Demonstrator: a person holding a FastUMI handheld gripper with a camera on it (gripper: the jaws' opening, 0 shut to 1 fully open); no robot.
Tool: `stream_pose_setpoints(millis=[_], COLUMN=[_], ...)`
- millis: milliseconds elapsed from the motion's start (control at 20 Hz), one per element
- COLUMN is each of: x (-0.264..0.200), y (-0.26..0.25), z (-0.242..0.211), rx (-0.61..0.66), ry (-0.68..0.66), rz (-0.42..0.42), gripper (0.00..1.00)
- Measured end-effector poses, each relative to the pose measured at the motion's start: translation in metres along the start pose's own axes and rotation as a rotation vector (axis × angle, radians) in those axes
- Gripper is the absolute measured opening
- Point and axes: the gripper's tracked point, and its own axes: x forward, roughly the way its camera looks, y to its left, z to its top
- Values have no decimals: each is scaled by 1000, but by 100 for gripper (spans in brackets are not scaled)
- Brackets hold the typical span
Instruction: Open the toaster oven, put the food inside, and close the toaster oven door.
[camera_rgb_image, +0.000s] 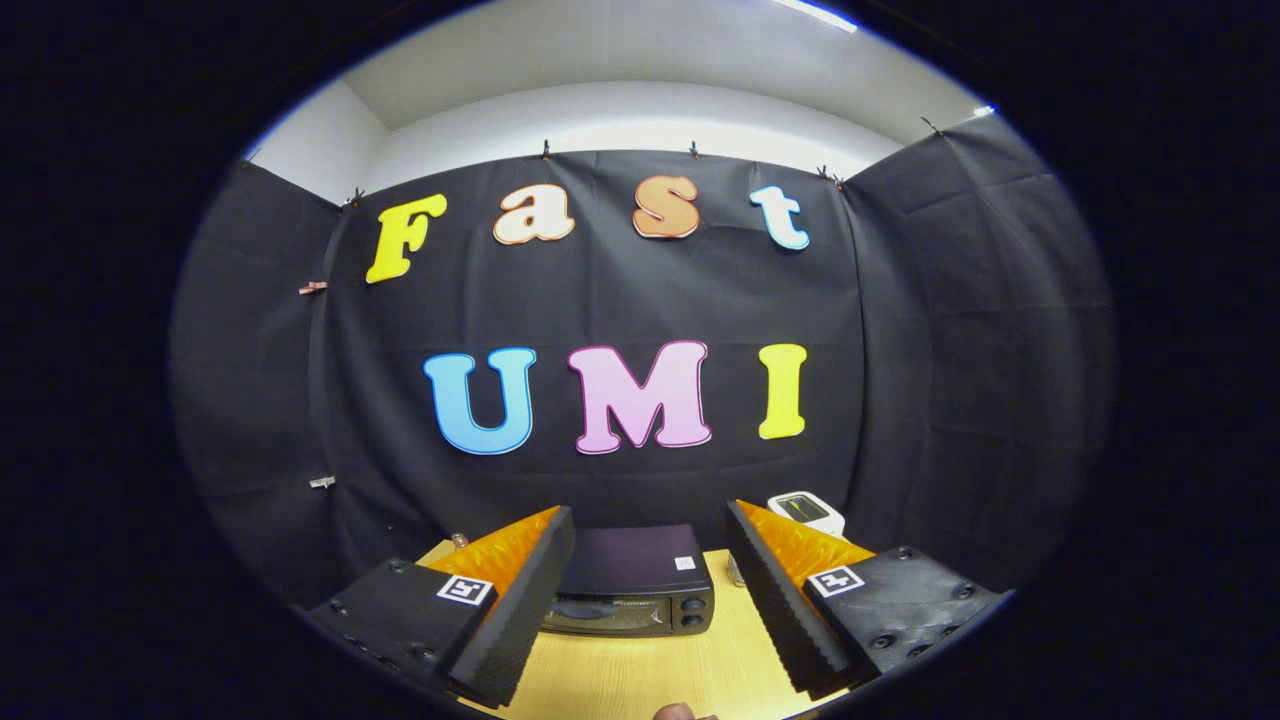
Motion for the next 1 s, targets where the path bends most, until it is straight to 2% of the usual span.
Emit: stream_pose_setpoints(millis=[350,500,1000], x=[-24,-27,-32], y=[-32,-52,-78], z=[41,51,59], rx=[38,11,19], ry=[-35,-58,-75], rz=[9,-10,-13], gripper=[98,98,98])
